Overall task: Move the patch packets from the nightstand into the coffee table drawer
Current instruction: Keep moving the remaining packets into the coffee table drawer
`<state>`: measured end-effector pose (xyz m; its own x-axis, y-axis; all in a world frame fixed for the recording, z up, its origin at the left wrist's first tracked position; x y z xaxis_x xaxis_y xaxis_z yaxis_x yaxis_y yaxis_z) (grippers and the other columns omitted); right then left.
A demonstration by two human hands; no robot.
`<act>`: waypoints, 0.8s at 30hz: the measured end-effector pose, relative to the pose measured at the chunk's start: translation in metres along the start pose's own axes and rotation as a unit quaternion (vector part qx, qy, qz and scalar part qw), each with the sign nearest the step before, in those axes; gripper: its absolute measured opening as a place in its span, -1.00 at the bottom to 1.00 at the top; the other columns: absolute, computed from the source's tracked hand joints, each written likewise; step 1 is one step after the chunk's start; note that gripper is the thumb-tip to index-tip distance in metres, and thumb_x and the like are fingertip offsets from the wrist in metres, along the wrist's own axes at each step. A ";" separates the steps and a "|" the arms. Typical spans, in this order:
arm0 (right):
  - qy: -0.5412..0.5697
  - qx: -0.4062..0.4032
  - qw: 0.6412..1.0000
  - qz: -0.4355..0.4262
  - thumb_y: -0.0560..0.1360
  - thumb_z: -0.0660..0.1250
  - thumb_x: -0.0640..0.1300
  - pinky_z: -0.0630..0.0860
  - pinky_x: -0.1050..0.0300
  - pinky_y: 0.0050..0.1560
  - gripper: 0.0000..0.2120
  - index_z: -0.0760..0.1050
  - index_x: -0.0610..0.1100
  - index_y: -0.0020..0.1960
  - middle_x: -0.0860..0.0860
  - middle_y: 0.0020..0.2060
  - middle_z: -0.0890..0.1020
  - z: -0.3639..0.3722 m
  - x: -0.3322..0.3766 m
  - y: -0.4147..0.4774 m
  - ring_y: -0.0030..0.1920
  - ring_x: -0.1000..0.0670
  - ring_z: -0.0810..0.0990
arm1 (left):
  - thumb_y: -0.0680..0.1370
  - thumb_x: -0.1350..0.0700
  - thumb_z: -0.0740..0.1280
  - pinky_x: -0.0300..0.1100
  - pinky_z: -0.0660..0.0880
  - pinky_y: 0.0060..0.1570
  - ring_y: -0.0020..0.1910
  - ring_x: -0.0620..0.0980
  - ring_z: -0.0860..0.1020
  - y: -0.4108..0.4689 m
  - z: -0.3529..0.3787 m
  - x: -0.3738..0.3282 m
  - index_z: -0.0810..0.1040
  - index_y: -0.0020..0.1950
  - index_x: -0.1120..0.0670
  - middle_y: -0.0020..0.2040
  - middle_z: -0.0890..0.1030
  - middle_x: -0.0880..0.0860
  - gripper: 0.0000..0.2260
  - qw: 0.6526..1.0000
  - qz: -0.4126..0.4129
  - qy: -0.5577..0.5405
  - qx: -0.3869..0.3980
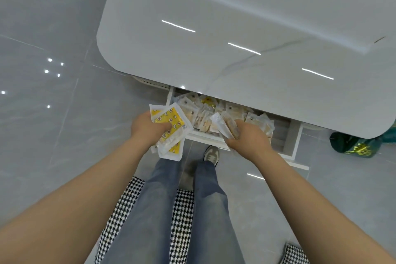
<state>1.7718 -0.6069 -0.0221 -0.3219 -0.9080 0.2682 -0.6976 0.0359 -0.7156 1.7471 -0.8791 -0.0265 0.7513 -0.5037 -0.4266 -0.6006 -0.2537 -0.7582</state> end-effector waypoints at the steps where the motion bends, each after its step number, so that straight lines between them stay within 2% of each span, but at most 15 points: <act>1: -0.004 0.003 1.000 -0.002 0.44 0.35 -0.02 0.55 0.03 -0.17 -0.75 0.43 -0.12 0.04 -0.04 -0.17 0.57 0.005 -0.001 0.008 -0.17 -0.06 0.55 | 0.38 0.18 0.47 0.00 0.57 0.02 -0.07 0.08 0.62 0.008 0.005 0.003 0.53 -0.19 0.00 -0.11 0.63 0.04 -0.85 1.000 -0.001 0.002 -0.001; 4: -0.011 0.009 1.000 -0.002 0.45 0.34 -0.04 0.45 0.09 -0.26 -0.78 0.42 -0.13 0.01 -0.04 -0.19 0.55 0.022 -0.008 0.031 -0.19 -0.07 0.53 | 0.40 0.18 0.47 -0.04 0.56 -0.01 -0.09 0.06 0.60 0.032 0.023 0.015 0.54 -0.09 0.05 -0.10 0.61 0.03 -0.84 1.000 -0.019 -0.012 -0.001; 7: -0.016 0.013 1.000 0.005 0.45 0.34 -0.04 0.45 0.08 -0.26 -0.79 0.41 -0.11 0.01 -0.04 -0.19 0.56 0.036 -0.015 0.054 -0.19 -0.07 0.54 | 0.40 0.17 0.48 -0.05 0.56 -0.01 -0.09 0.06 0.60 0.056 0.041 0.030 0.56 -0.07 0.06 -0.08 0.61 0.04 -0.83 0.998 -0.049 -0.048 -0.004; 11: -0.032 0.019 0.999 0.011 0.46 0.33 -0.04 0.33 0.14 -0.36 -0.79 0.33 -0.09 -0.05 -0.01 -0.24 0.51 0.053 -0.024 0.084 -0.22 -0.06 0.51 | 0.40 0.16 0.49 0.00 0.58 0.03 -0.07 0.09 0.63 0.087 0.061 0.050 0.57 -0.05 0.09 -0.06 0.63 0.07 -0.82 0.990 -0.095 -0.106 -0.019; 15: -0.047 0.018 0.999 0.010 0.46 0.33 -0.03 0.30 0.16 -0.37 -0.79 0.38 -0.09 0.01 0.01 -0.21 0.52 0.065 -0.030 0.108 -0.22 -0.04 0.49 | 0.39 0.16 0.50 0.03 0.58 0.04 -0.06 0.10 0.63 0.115 0.080 0.060 0.56 -0.05 0.08 -0.01 0.64 0.09 -0.81 0.988 -0.106 -0.112 -0.024; 18: -0.051 0.020 0.998 0.010 0.46 0.33 -0.05 0.33 0.15 -0.33 -0.77 0.38 -0.10 0.03 0.01 -0.22 0.50 0.074 -0.034 0.121 -0.22 -0.05 0.48 | 0.40 0.14 0.49 -0.03 0.57 -0.02 -0.09 0.09 0.61 0.131 0.093 0.065 0.54 -0.04 0.08 -0.06 0.61 0.06 -0.80 0.987 -0.115 -0.114 -0.021; 21: -0.058 0.028 0.998 0.009 0.46 0.33 -0.06 0.28 0.17 -0.40 -0.78 0.34 -0.09 0.01 0.01 -0.22 0.48 0.081 -0.035 0.132 -0.23 -0.04 0.46 | 0.40 0.12 0.50 -0.06 0.56 -0.07 -0.09 0.09 0.61 0.146 0.104 0.068 0.54 -0.03 0.08 -0.05 0.61 0.07 -0.79 0.984 -0.124 -0.126 -0.025; 24: -0.060 0.028 0.998 0.007 0.47 0.32 -0.05 0.22 0.18 -0.44 -0.79 0.33 -0.08 0.01 0.01 -0.22 0.47 0.087 -0.036 0.142 -0.23 -0.04 0.44 | 0.40 0.13 0.49 -0.06 0.56 -0.02 -0.03 0.10 0.62 0.160 0.113 0.069 0.54 -0.03 0.08 -0.02 0.62 0.08 -0.79 0.984 -0.124 -0.129 -0.029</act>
<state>1.7396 -0.6052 -0.1896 -0.2499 -0.9513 0.1803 -0.6554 0.0291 -0.7548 1.7340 -0.8611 -0.2325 0.9162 -0.1968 -0.3491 -0.3999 -0.3932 -0.8279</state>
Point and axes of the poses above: each hand's wrist, its own y-axis towards the middle knuckle, its own z-axis out of the palm, x = y × z, the point moved 10 cm from there along y, towards the middle knuckle
